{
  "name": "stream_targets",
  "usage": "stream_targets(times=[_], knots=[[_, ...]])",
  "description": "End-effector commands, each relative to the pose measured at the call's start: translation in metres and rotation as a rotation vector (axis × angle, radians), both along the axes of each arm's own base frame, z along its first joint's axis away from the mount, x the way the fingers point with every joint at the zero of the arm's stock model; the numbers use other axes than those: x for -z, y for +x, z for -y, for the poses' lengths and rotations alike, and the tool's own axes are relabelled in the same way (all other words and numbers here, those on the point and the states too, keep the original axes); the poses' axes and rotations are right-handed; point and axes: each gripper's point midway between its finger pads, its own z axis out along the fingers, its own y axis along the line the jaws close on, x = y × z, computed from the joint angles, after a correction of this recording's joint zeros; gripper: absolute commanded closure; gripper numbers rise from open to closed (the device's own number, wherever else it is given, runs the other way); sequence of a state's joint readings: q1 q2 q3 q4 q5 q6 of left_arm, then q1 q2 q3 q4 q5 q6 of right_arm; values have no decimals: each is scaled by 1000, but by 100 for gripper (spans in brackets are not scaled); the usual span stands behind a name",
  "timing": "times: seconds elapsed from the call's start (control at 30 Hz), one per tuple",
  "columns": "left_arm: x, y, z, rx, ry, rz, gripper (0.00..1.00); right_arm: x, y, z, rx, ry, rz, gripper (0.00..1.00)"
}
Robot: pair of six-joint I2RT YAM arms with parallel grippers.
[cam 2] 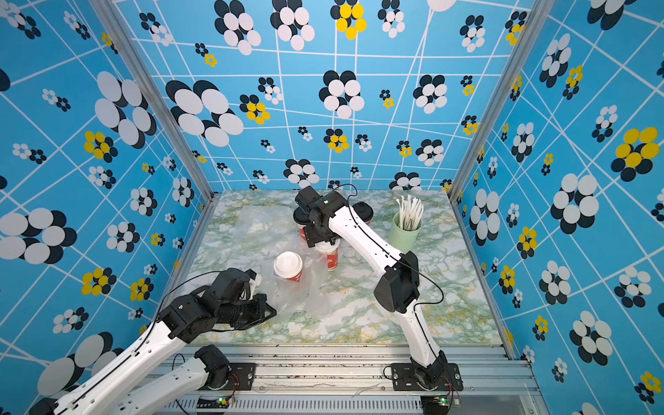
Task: Pack milk tea into plastic carrier bags
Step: Move the milk tea cup to the center of the board.
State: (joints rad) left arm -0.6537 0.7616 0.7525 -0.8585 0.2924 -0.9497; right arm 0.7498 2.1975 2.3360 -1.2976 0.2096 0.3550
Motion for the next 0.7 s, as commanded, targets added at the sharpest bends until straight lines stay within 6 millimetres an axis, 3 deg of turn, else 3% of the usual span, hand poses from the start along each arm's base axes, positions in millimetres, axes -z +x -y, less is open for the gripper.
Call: stream_targets(times=[0.0,0.37,0.67], knots=[[6,-3,-4,-9,9,-17,100,-13,-4,34,49,-61,15,19],[5,-2,-4,-4,7,-16,100,-8,-9,84,141,-25,-4,20],[5,-2,-4,-3,6,-15,100,-11,-11,92,156,7,1,13]])
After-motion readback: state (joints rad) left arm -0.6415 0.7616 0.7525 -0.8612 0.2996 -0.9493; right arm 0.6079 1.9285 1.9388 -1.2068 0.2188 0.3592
